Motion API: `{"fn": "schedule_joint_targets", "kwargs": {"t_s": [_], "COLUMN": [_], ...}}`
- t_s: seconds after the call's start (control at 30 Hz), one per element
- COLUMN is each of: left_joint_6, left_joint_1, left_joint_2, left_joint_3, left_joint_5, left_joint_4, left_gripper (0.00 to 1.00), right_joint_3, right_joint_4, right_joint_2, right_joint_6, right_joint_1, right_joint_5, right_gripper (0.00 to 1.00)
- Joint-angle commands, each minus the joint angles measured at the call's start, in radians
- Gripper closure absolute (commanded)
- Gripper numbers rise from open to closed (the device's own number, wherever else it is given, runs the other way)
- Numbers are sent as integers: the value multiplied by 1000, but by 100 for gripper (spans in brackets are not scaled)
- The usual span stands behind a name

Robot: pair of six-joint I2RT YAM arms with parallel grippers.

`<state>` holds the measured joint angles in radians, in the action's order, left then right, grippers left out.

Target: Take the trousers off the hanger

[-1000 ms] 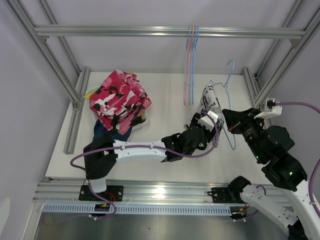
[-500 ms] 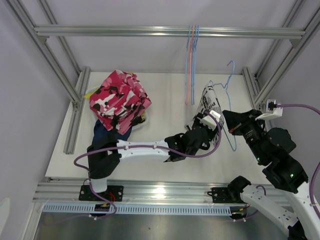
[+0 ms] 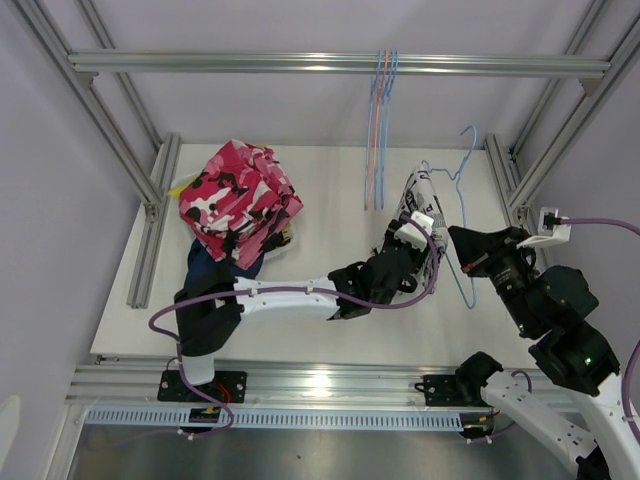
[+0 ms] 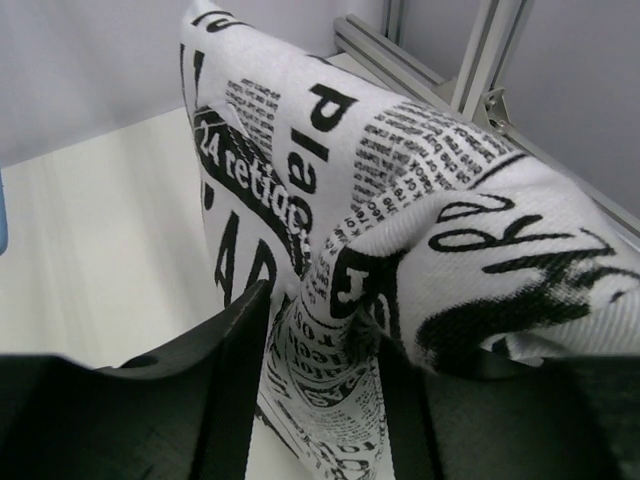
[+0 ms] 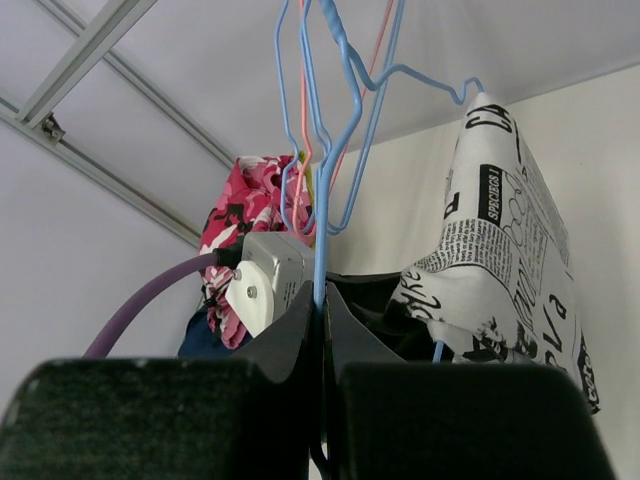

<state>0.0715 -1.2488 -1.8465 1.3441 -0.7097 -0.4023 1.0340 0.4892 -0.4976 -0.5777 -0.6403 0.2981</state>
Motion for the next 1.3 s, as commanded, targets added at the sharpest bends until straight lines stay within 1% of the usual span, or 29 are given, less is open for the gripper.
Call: {"fn": "schedule_joint_targets", "kwargs": {"t_s": [0.0,0.03,0.1,0.13,0.23,0.27,0.3,0.33,0.4,0.43,0.53,0.7,0.83,1.0,1.27], "left_joint_6": [22,25,31,33,33,36,37,40,53,62,82,90,59,28,-38], "left_joint_1": [34,37,38,38,38,37,38,38,38,38,34,12,-26,-66,-109], "left_joint_2": [-11,-10,-8,-10,-13,-13,-13,-8,1,15,55,118,188,269,362], "left_joint_3": [32,32,32,32,35,32,30,27,12,9,-7,1,-14,10,35], "left_joint_5": [-63,-63,-82,-88,-111,-112,-109,-108,-102,-84,-39,-36,-16,-8,-11], "left_joint_4": [-89,-90,-104,-109,-115,-116,-119,-119,-118,-115,-89,-7,-6,37,91], "left_gripper": [52,54,64,71,76,80,82,88,93,99,99,99,99,99,99], "right_joint_3": [14,12,3,-2,-18,-23,-26,-32,-38,-46,-61,-109,-135,-184,-304], "right_joint_4": [-121,-121,-121,-121,-126,-126,-129,-127,-130,-130,-130,-135,-121,-118,-146], "right_joint_2": [33,34,39,44,50,48,51,51,53,54,57,71,76,90,100], "right_joint_6": [-28,-31,-37,-39,-50,-51,-51,-53,-53,-54,-53,-56,-53,-56,-68], "right_joint_1": [-4,-4,-4,-4,-4,-4,-4,-5,-4,-4,-4,-4,-4,-4,-4], "right_joint_5": [-37,-42,-45,-45,-48,-48,-48,-48,-43,-40,-28,-2,24,53,98], "right_gripper": [100,100,100,100,100,100,100,100,100,100,100,100,100,100,100]}}
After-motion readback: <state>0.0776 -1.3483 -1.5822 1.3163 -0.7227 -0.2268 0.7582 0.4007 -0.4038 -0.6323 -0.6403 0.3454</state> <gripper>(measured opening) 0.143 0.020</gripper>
